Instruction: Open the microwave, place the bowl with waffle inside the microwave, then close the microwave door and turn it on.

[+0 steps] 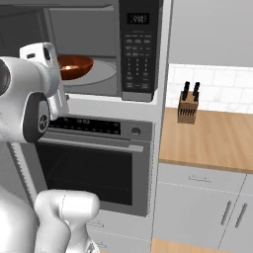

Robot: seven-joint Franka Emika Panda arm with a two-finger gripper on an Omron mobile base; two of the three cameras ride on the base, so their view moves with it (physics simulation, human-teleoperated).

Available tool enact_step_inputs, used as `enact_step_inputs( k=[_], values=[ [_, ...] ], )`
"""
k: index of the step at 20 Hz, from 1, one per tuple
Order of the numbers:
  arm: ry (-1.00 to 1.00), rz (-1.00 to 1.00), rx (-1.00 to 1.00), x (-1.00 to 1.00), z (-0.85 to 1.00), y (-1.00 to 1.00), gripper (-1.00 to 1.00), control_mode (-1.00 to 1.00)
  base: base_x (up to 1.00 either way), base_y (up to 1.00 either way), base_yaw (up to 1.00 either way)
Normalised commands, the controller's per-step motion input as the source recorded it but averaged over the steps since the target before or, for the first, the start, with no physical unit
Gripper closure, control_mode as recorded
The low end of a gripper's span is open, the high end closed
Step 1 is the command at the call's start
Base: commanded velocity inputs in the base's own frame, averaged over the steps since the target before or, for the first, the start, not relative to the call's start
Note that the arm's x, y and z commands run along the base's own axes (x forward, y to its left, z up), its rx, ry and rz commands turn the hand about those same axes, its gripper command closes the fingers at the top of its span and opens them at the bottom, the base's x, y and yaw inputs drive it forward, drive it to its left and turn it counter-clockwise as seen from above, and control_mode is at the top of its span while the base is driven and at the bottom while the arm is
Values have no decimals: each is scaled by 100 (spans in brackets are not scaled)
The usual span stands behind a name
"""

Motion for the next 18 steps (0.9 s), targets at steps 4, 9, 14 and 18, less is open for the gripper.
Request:
enact_step_inputs(
  k=[4,9,14,18],
  values=[
    [5,-3,0,-78,12,-41,-100,-100,0,0,0],
    [0,0,0,-66,0,-35,-100,-100,0,0,0],
    [0,0,0,-76,0,-22,-100,-100,0,0,0],
    [0,0,0,-62,0,0,-100,-100,0,0,0]
  ],
)
